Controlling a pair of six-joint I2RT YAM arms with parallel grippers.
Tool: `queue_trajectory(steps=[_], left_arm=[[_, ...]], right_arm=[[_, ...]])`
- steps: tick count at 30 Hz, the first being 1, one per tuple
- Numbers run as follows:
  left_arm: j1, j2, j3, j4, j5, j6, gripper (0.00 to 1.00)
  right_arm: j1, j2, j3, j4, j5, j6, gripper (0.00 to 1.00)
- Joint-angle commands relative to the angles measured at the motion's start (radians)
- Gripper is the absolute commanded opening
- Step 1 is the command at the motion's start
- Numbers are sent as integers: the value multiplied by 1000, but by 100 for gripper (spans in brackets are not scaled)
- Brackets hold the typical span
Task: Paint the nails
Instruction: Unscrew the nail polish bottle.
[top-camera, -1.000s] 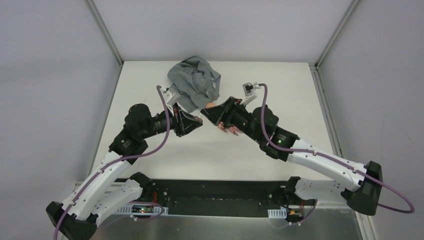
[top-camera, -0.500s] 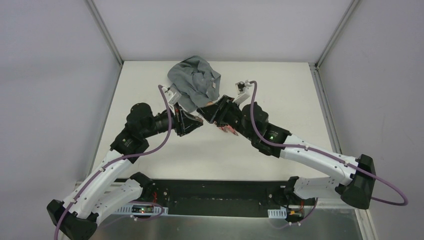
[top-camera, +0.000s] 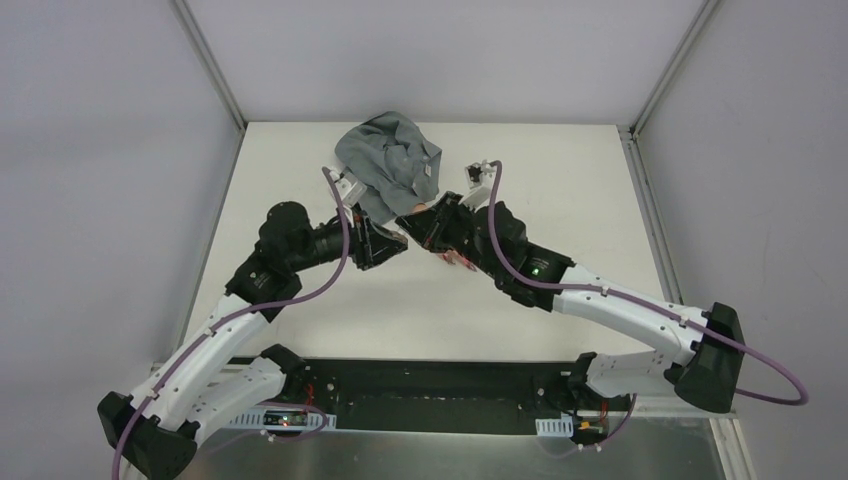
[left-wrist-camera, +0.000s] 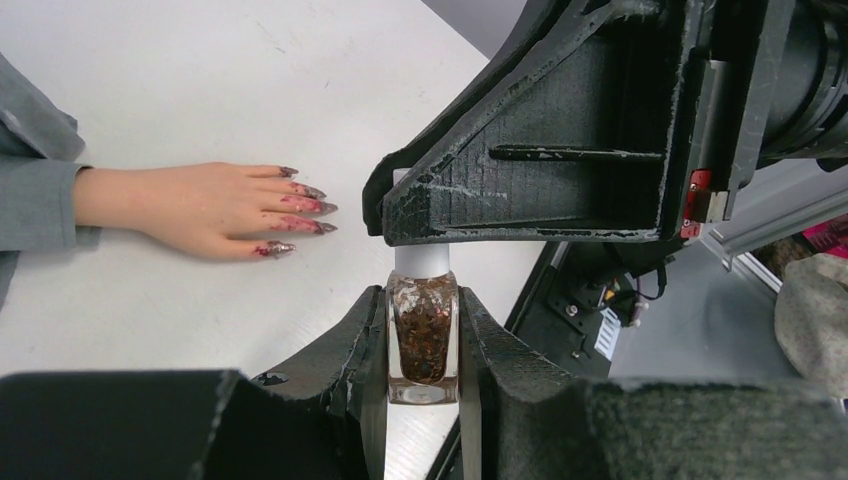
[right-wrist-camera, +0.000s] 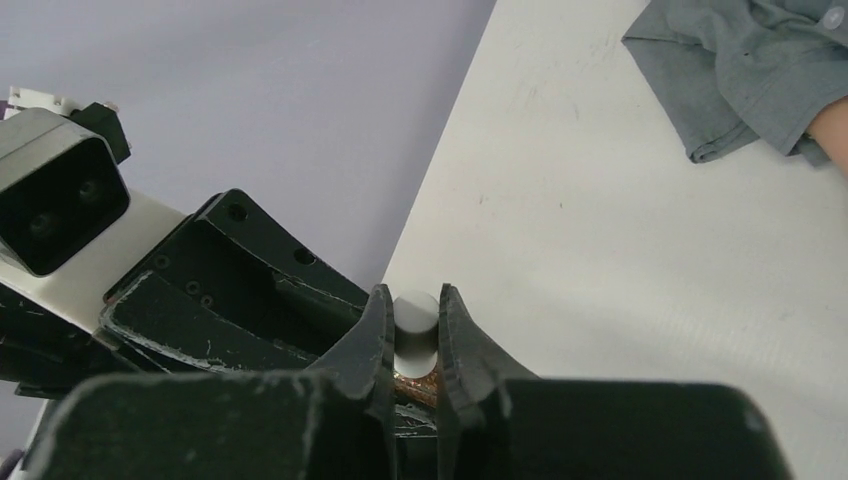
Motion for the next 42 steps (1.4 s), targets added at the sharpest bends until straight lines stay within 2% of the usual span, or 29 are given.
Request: queue_trajectory(steps=[1,3,6,7,12,17,26,27,29,34,37,40,42], left_arm=[[7,26,28,13,53,-29,30],[7,36,44,-11,53,-26,50],[7,48,73,-71,48,-9,69],[7,52,80,-82,48,-6,73],[10,59,102,-112,65,6,72],[30,51,109,-116,84,4,61],[42,54,111,-117,96,-6,49],[42,56,111,-116,98,-7,42],[42,62,113,-116,101,-9,36],[42,68,114,-116,109,-11,29],[42,67,114,-116,113,-11,19],[42,68,116,-117,124,-9,0],[42,66,117,-114,138,-5,0]], right_arm=[[22,21,80,27,28,-74,0],[32,30,93,9,43,-111,0],[47,43,117,-21,65,-158,0],[51,48,127,-29,71,-172,0],[76,71,183,-82,101,-253,0],[85,75,203,-117,116,-298,0],[96,76,221,-145,115,-342,0],[97,76,221,-144,116,-342,0],[97,73,220,-144,124,-341,0],[99,62,213,-137,143,-328,0],[99,55,208,-135,158,-325,0],[98,47,197,-134,195,-314,0],[98,42,190,-135,219,-305,0]])
